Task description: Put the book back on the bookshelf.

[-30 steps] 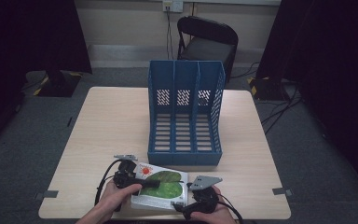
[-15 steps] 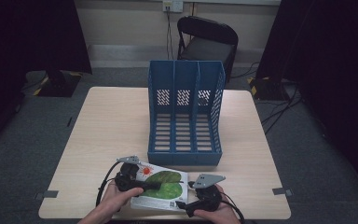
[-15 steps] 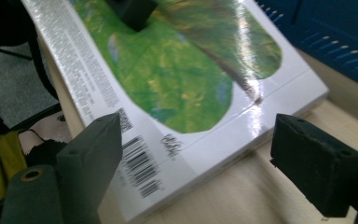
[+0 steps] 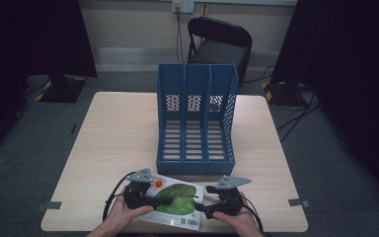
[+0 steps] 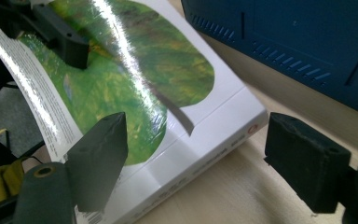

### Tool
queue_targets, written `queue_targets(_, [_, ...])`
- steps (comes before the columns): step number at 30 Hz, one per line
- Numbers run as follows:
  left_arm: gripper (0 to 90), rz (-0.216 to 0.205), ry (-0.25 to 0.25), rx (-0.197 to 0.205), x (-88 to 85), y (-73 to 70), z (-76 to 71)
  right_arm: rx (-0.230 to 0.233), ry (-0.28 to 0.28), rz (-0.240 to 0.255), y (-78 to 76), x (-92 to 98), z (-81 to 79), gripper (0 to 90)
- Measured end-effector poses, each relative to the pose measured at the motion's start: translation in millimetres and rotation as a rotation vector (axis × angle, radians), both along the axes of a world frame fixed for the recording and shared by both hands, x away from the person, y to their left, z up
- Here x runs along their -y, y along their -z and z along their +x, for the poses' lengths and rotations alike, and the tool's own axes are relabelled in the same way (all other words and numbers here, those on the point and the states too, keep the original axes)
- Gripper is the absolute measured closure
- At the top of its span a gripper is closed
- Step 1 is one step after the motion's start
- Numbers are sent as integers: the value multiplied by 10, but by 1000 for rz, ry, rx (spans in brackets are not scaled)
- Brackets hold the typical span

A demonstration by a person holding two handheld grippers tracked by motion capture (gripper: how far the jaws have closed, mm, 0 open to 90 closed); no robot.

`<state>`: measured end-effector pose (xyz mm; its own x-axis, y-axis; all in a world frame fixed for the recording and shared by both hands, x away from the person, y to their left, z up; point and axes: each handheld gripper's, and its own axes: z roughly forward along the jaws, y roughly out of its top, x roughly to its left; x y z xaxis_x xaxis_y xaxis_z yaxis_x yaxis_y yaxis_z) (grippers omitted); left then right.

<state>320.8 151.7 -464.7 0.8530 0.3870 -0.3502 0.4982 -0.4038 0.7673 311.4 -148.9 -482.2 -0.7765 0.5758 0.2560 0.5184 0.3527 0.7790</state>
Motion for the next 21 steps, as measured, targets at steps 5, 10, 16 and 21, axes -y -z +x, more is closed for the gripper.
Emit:
queue_targets(5, [698, 6, 36, 45, 50, -37, -56, -28, -3, 21, 24, 9, 33, 186])
queue_targets(10, [698, 18, 72, 108, 98, -82, -117, -89, -15, 41, 77, -4, 53, 153])
queue_targets(16, [698, 6, 79, 94, 80, -67, -102, -118, -42, 66, 51, 18, 63, 256])
queue_targets(21, [700, -3, 75, 91, 68, -69, -90, -115, -32, 99, -18, 100, 63, 365])
